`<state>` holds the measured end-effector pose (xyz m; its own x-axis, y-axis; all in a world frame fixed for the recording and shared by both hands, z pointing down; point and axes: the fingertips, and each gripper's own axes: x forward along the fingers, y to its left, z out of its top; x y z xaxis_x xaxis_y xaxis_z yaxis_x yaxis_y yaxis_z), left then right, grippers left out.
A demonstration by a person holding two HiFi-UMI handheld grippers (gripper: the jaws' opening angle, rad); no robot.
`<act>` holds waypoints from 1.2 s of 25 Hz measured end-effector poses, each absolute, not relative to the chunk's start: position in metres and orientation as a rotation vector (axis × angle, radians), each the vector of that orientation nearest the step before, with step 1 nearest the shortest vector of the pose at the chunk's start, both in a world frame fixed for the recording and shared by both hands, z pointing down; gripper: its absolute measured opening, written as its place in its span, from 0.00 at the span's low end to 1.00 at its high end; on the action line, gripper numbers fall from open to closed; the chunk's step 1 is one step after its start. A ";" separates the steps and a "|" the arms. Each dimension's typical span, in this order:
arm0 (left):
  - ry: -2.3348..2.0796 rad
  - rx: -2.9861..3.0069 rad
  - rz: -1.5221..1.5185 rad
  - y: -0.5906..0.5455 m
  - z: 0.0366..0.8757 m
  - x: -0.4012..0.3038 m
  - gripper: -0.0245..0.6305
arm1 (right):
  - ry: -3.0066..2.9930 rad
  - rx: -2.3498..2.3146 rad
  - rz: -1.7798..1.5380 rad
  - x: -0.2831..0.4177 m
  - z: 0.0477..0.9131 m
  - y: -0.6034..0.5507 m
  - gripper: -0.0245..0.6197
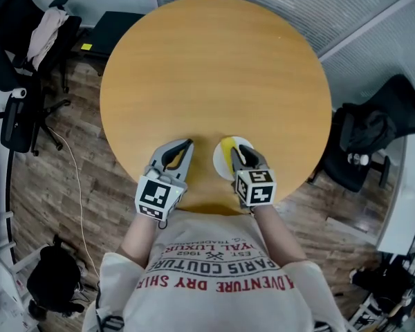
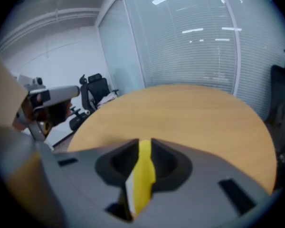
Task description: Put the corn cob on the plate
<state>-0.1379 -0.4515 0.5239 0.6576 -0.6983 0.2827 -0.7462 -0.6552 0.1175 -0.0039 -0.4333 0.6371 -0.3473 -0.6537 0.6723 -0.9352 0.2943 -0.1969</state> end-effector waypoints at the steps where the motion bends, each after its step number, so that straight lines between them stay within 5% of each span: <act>1: -1.174 2.659 0.310 -0.451 0.521 -0.137 0.09 | -2.108 1.447 0.771 -0.002 0.628 -0.435 0.16; 12: -1.183 2.689 0.249 -0.436 0.484 -0.133 0.09 | -2.284 1.638 0.307 0.005 0.509 -0.431 0.08; 30: -1.231 2.783 0.129 -0.430 0.429 -0.126 0.09 | -2.430 1.704 0.241 0.014 0.456 -0.416 0.08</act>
